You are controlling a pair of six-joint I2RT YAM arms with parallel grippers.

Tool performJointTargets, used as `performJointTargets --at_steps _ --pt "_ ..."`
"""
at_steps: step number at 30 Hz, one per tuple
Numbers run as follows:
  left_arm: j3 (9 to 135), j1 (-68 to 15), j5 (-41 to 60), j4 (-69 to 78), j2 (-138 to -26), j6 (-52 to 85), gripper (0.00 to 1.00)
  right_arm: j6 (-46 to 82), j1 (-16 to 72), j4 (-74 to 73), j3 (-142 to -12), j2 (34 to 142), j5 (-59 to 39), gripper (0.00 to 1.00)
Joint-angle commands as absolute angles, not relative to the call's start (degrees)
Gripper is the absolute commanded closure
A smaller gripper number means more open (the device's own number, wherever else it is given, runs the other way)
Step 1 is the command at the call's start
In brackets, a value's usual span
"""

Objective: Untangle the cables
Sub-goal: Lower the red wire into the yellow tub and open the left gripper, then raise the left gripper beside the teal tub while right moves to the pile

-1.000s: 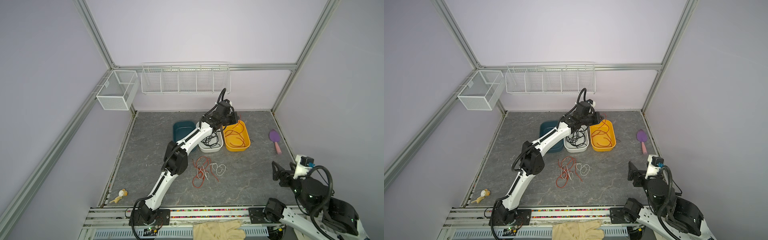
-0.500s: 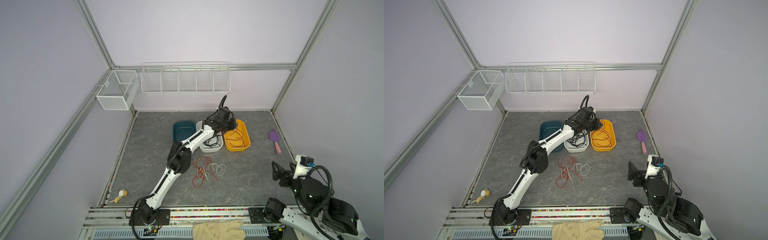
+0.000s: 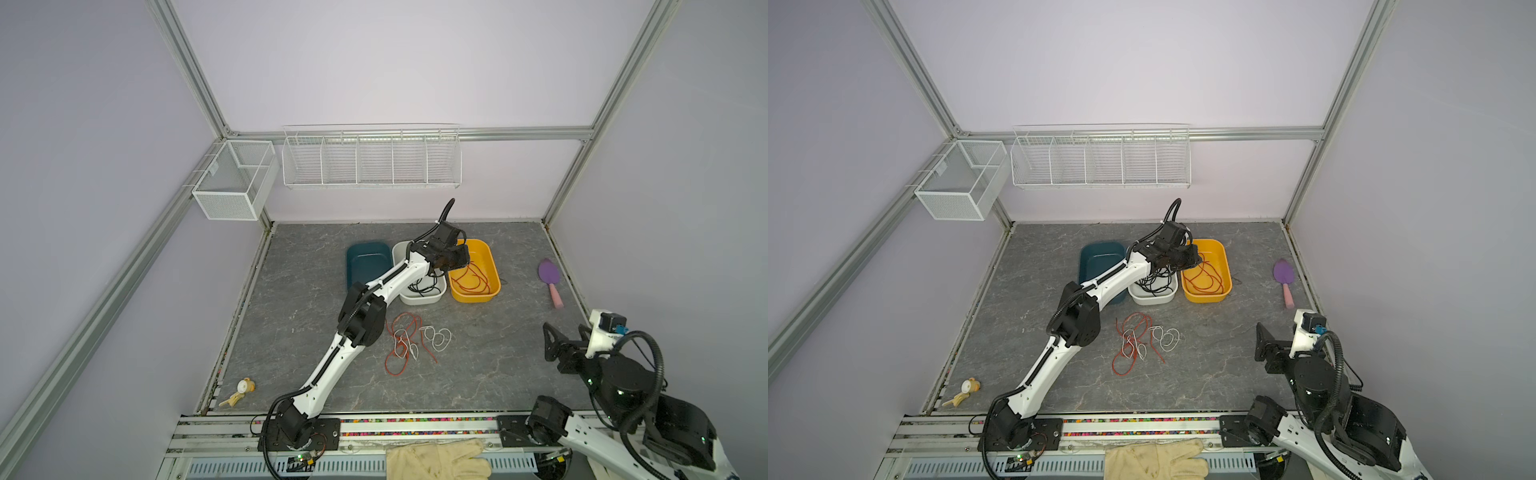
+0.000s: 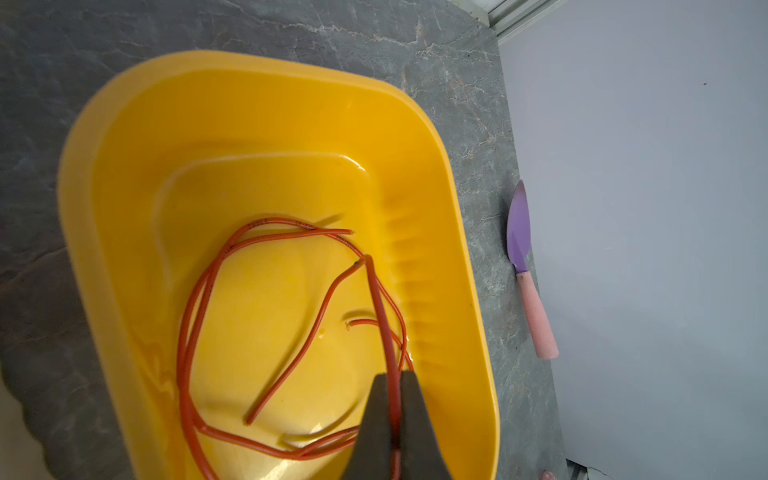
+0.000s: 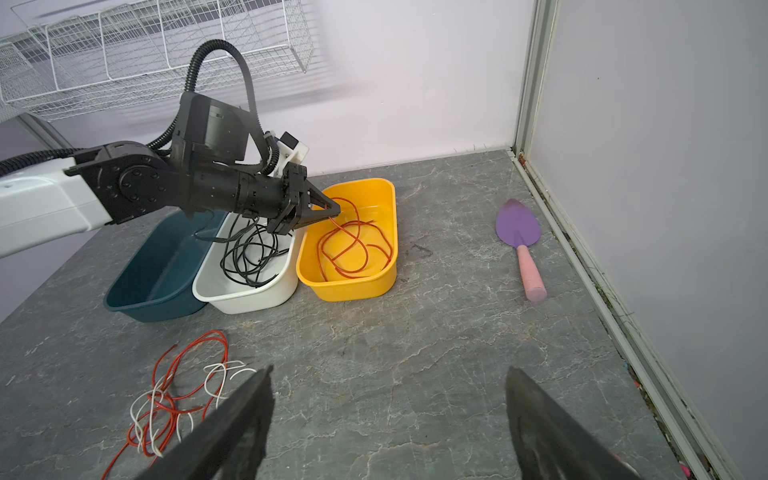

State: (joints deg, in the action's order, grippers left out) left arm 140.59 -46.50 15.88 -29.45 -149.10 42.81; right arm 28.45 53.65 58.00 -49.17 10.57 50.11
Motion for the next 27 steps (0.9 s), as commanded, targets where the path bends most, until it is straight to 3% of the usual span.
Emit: performJointTargets --at_steps 1,10,16,27 --pt "143.2 -46.2 15.5 -31.8 -149.3 41.6 0.98 27.7 53.6 57.0 -48.6 10.6 50.7 0.12" --pt "144.3 -46.2 13.9 -33.9 -147.7 39.9 0.88 27.2 53.5 56.6 -48.5 11.0 50.2 0.12" --pt "145.7 -45.9 13.2 -36.3 -146.9 38.6 0.75 27.2 53.6 56.6 -48.5 11.1 50.2 0.12" --pt "146.0 -43.1 11.9 -39.0 -140.6 36.1 0.64 26.7 53.6 56.6 -48.5 12.4 49.8 0.12"
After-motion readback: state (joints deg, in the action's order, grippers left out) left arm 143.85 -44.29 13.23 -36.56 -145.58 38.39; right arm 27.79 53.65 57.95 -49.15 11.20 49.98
